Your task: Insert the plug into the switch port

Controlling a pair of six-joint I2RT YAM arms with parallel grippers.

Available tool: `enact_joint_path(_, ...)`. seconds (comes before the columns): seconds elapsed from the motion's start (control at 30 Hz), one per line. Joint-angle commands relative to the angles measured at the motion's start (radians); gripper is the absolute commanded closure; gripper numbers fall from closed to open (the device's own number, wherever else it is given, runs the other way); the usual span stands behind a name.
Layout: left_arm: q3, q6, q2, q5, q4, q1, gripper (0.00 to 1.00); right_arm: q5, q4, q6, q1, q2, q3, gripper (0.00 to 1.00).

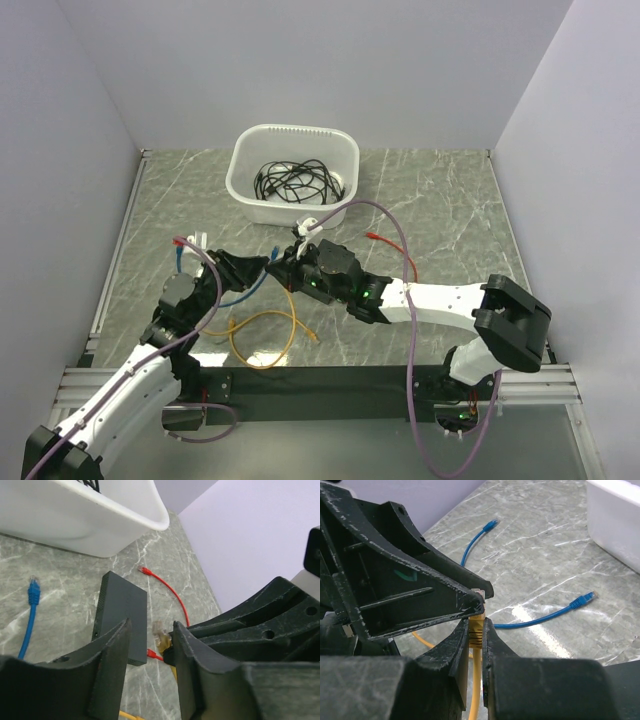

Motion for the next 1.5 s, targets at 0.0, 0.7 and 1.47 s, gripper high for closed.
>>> enact_joint_path(0.0,-0.003,-0.005,0.012,0.027,0.062,0.005,0.58,-0.015,0.072,0.013,0.004,-0.033,-0.011,1.0)
enact_joint_path(0.7,0.094,-0.043,0.035,-0.062,-0.103,0.003,0.99,0.148,-0.101,-0.05,0.022,-0.073,0.038,0.58)
enact_joint_path(1.47,0.129,-0.062,0.049,-0.079,-0.171,0.003,0.99,0.29,-0.227,-0.136,0.113,0.062,0.193,0.58)
